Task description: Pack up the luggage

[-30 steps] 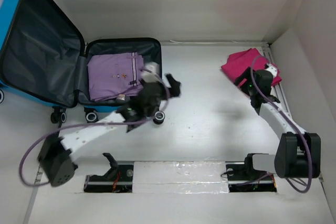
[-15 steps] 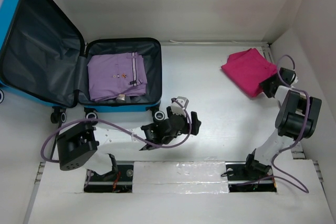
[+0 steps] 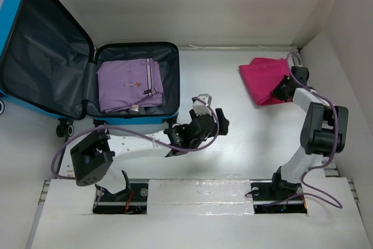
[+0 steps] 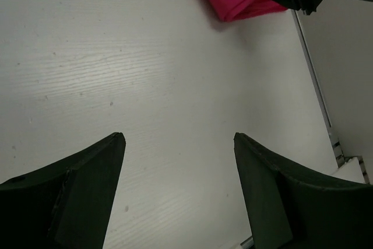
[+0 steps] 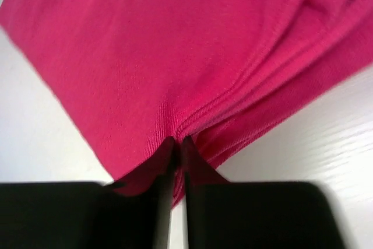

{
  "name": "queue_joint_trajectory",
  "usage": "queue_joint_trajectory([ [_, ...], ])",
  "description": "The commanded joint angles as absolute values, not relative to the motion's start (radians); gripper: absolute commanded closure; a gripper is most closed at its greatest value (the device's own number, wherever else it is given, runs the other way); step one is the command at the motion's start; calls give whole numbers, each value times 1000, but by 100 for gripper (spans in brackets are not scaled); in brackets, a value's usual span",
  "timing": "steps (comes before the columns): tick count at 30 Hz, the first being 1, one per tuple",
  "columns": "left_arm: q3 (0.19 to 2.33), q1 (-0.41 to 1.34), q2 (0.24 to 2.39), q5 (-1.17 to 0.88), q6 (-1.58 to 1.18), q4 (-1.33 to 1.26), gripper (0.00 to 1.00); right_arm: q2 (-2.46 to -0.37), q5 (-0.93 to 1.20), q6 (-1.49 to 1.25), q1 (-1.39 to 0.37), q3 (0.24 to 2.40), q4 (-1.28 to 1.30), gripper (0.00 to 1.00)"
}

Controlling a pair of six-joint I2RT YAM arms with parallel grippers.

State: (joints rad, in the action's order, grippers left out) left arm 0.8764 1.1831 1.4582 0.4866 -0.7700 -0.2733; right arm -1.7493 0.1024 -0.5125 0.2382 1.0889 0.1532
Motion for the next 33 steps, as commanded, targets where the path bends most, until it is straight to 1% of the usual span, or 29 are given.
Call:
queue_joint_trajectory([
  [1,960,1183,1491,509,-815,-184,29,-1654,62,-466,212,1065,215,80],
  [2,960,1183,1502,487,-804,-184,29,-1638,8,-466,221,1051,215,69],
  [3,960,1183,1502,486,-804,-207,29,-1626,-9,-466,221,1033,215,52],
  [4,951,1183,1502,477,-804,-216,29,-1617,-9,-466,221,1032,203,45],
  [6,951,1183,1502,477,-795,-233,29,-1626,-9,-466,221,1034,192,34],
  [7,951,1183,1502,477,-795,-248,28,-1661,6,-466,221,1046,192,34],
  [8,963,1183,1502,477,-781,-249,22,-1684,6,-453,207,1064,227,34],
  [9,977,1183,1518,477,-767,-249,19,-1706,6,-453,187,1083,242,34],
  [11,1044,1161,1580,477,-767,-229,17,-1738,-3,-443,169,1109,253,36],
  [12,1075,1148,1606,438,-767,-210,16,-1753,-15,-443,169,1118,253,39],
  [13,1104,1129,1635,408,-767,-181,16,-1753,-15,-443,155,1118,253,52],
  [15,1179,1077,1713,335,-767,-170,16,-1776,-3,-434,146,1118,253,65],
  [16,1199,1060,1738,315,-767,-170,16,-1776,18,-434,134,1118,253,77],
  [17,1215,1040,1759,287,-767,-170,16,-1776,18,-434,124,1118,253,93],
  [18,1244,1001,1800,256,-788,-170,16,-1776,18,-423,114,1108,253,98],
  [19,1255,983,1819,203,-799,-181,16,-1767,18,-423,103,1098,253,100],
  [22,1290,933,1879,161,-821,-181,10,-1680,35,-423,52,1000,189,100],
  [25,1299,913,1913,132,-830,-192,10,-1593,136,-432,20,887,125,100],
  [27,1299,887,1922,143,-844,-202,10,-1551,166,-433,-26,801,101,100],
  [31,1322,877,1957,152,-853,-180,10,-1422,179,-445,-84,697,68,100],
  [32,1344,868,1979,152,-853,-170,10,-1389,192,-445,-95,687,67,99],
  [33,1357,868,1991,141,-853,-161,10,-1372,202,-445,-95,687,67,95],
])
